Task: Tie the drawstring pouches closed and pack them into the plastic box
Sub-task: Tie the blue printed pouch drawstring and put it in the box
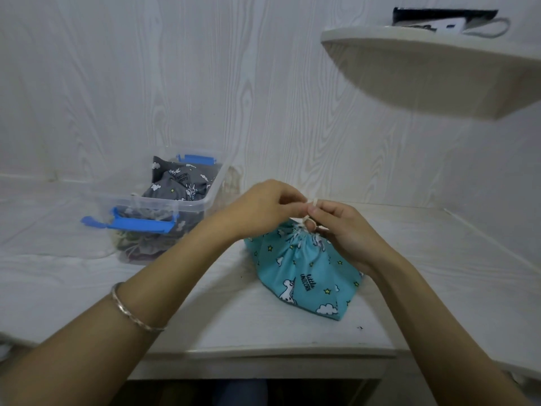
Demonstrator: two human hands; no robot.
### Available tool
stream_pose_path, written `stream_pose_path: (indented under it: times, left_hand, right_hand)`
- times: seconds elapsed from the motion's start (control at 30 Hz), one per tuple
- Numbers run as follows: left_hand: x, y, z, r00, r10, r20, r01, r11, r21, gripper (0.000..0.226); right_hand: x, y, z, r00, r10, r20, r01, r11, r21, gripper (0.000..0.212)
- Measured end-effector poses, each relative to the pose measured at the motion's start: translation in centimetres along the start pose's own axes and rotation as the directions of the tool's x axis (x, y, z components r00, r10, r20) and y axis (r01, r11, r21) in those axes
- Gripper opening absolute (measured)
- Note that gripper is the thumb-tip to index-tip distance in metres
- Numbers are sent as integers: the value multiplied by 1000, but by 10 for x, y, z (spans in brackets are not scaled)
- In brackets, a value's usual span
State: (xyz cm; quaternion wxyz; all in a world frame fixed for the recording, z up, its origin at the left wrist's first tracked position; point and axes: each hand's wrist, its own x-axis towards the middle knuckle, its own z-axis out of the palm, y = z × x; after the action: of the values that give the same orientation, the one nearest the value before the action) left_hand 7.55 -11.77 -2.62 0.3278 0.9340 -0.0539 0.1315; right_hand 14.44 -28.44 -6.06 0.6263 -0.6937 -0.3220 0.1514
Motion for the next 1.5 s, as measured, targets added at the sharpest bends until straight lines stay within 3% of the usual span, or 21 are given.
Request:
stream_pose_path:
  times: [0.03, 0.1, 0.2, 0.4, 0.5, 0.6, 0.7, 0.77, 0.83, 0.93, 1.0, 1.03, 1.1, 1.17, 1.2, 1.27, 1.33, 1.4, 1.5]
  left_hand:
    - [-1, 2, 1, 996, -6, 85, 18, 990, -143, 25]
    - [0, -4, 3, 996, -37, 87, 58, 964, -258, 19]
    - [0, -11, 6, 997, -72, 32, 79, 948, -308, 11]
    - [-3, -12, 14, 992, -115, -52, 98, 960, -260, 10]
    - [-2, -12, 19, 985, -111, -133, 82, 975, -208, 12]
    - [-2, -14, 22, 970, -218, -110, 163, 914, -371, 14]
    - [-3, -14, 23, 964, -259, -51, 213, 877, -431, 13]
    - [-3, -15, 21, 969, -244, -37, 209, 891, -403, 14]
    - [-3, -17, 18, 976, -212, -49, 186, 929, -320, 16]
    - [-4, -16, 11, 988, -147, -57, 134, 974, -185, 17]
    - [-5, -13, 8, 993, -102, -51, 96, 989, -110, 16]
    - [-6, -11, 7, 995, -84, -57, 79, 993, -83, 17]
    - [-6, -8, 6, 995, -64, -70, 59, 996, -70, 19]
    - [-6, -7, 8, 996, -69, -63, 63, 994, -84, 19]
    - [-6, -7, 8, 996, -79, -49, 74, 993, -95, 20]
    - [-6, -10, 11, 994, -107, -18, 103, 984, -147, 27]
    - [-5, -14, 13, 990, -140, -9, 135, 969, -206, 32]
    - [-5, -17, 15, 984, -180, -3, 174, 952, -252, 31]
    - [-3, -18, 17, 973, -233, -9, 215, 914, -343, 26]
  right_hand:
    - [0, -1, 0, 1000, 4, 8, -4, 1000, 3, 24]
    - [0, -3, 1, 1000, 18, 7, -18, 999, 36, 22]
    - [-1, -6, 1, 999, 33, 11, -34, 994, 103, 5]
    - [0, -6, -2, 995, 83, 61, -91, 985, 147, 23]
    - [-2, -5, 4, 997, 26, -70, -25, 1000, 2, 26]
    - [-4, 0, 13, 941, -186, -281, 95, 947, -308, 18]
    - [-7, 4, 21, 895, -366, -253, 165, 801, -575, 14]
    - [-8, 3, 22, 906, -379, -186, 175, 738, -652, 17]
    - [-7, 2, 21, 933, -329, -149, 157, 741, -653, 16]
    - [-4, 0, 19, 972, -178, -152, 83, 869, -487, 15]
    - [0, 0, 15, 993, 13, -121, -30, 989, -145, 20]
    - [2, 0, 13, 992, 115, -59, -112, 992, 59, 27]
    - [5, 3, 10, 964, 242, 112, -266, 872, 412, 46]
    - [7, 6, 11, 950, 255, 180, -312, 768, 560, 55]
    - [9, 8, 12, 957, 245, 154, -289, 780, 555, 54]
    - [8, 9, 17, 983, 182, -20, -160, 909, 385, 40]
    - [7, 9, 20, 970, 42, -239, -30, 998, 52, 28]
    - [5, 11, 21, 936, -105, -337, 53, 986, -159, 27]
    - [1, 11, 24, 899, -284, -334, 162, 923, -348, 10]
